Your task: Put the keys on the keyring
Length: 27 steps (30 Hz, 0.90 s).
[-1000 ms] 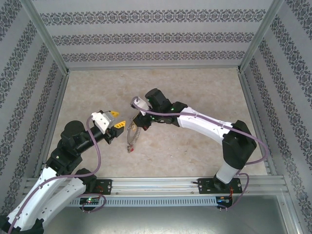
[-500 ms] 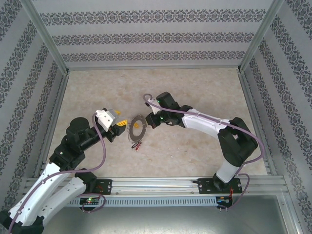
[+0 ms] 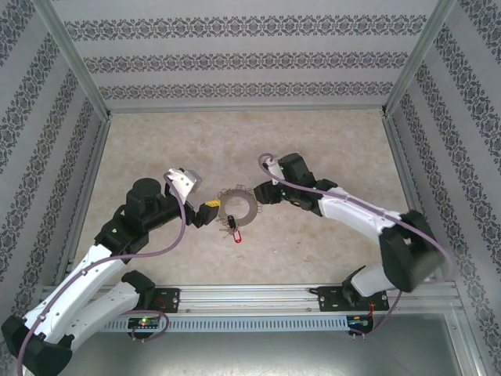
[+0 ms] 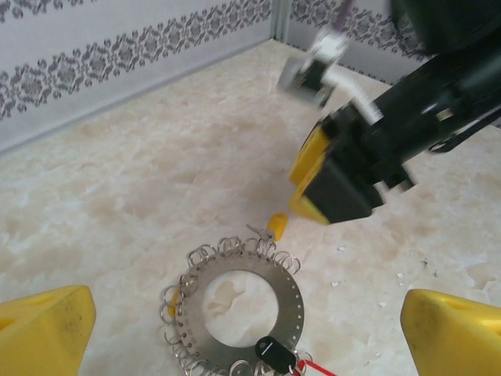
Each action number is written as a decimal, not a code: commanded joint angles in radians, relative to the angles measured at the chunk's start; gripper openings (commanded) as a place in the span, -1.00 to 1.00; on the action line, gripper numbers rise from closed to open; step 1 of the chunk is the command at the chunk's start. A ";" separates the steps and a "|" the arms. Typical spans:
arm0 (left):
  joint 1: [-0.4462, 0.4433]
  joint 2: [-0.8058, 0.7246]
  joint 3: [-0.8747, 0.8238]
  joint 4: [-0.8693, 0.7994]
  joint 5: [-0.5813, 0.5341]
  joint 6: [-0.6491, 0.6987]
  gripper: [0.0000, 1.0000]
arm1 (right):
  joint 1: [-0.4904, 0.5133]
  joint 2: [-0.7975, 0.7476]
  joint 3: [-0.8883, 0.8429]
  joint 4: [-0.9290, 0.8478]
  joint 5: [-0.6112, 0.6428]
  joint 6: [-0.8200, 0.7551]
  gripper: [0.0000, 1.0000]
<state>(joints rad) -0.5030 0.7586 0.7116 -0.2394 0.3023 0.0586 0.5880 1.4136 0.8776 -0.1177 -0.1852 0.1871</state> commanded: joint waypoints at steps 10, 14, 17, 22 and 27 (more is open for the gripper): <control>0.097 -0.020 -0.169 0.147 -0.633 -0.125 1.00 | -0.202 -0.580 -0.356 0.137 0.338 -0.140 0.96; 0.213 -0.007 -0.217 0.174 -0.676 -0.153 1.00 | -0.347 -0.626 -0.500 0.371 0.313 -0.154 0.96; 0.279 0.015 -0.242 0.203 -0.699 -0.164 1.00 | -0.419 -0.539 -0.554 0.500 0.272 -0.182 0.96; 0.360 0.067 -0.314 0.373 -0.681 -0.150 1.00 | -0.482 -0.330 -0.603 0.746 0.252 -0.221 0.96; 0.436 0.190 -0.399 0.673 -0.610 -0.112 1.00 | -0.498 -0.146 -0.587 0.904 0.232 -0.250 0.96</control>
<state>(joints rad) -0.1066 0.9024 0.3508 0.1772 -0.3447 -0.0708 0.1001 1.2106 0.2810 0.5892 0.0822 -0.0277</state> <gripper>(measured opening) 0.999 0.979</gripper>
